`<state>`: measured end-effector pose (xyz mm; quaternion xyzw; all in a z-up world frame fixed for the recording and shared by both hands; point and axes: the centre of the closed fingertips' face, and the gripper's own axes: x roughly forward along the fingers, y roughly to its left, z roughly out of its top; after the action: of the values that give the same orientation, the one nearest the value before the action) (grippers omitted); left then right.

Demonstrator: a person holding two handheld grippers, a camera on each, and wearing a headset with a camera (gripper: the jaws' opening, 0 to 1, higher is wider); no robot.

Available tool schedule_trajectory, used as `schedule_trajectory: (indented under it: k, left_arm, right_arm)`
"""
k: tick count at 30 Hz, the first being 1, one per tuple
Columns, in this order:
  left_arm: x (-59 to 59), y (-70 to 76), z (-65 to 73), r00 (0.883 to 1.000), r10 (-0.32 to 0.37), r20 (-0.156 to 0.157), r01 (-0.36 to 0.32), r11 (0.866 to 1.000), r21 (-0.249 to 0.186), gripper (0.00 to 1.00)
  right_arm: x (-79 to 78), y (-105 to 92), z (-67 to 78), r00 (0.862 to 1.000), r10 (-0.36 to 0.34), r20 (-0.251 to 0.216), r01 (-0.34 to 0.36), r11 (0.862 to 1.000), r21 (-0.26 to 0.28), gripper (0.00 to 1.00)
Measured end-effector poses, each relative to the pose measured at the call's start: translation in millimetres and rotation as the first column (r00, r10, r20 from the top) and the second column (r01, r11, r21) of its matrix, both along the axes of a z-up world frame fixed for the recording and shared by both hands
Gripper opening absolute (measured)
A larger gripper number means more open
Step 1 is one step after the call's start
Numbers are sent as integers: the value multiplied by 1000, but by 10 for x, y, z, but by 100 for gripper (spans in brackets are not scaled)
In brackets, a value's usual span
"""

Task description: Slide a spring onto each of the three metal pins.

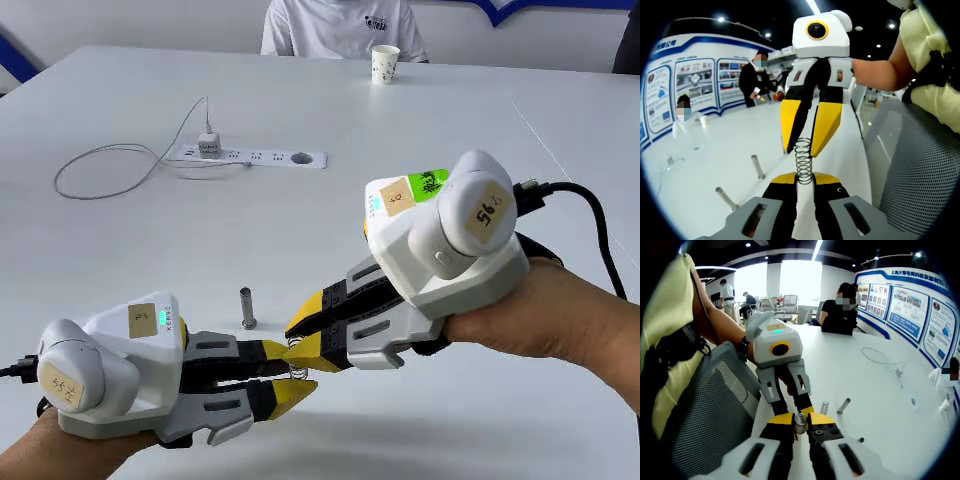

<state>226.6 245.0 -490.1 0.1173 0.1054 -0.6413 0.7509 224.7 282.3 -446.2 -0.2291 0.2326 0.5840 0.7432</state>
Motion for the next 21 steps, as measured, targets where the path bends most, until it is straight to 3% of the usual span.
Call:
schedule_trajectory:
  k: [11, 21]
  left_arm:
    - [59, 60, -7, 999, 32, -7, -32, 999, 2, 21]
    - [163, 200, 20, 997, 78, -19, -78, 997, -2, 26]
  right_arm:
    - [58, -68, 23, 1000, -27, 0, 27, 1000, 5, 11]
    - [147, -156, 58, 998, -59, 10, 59, 998, 8, 11]
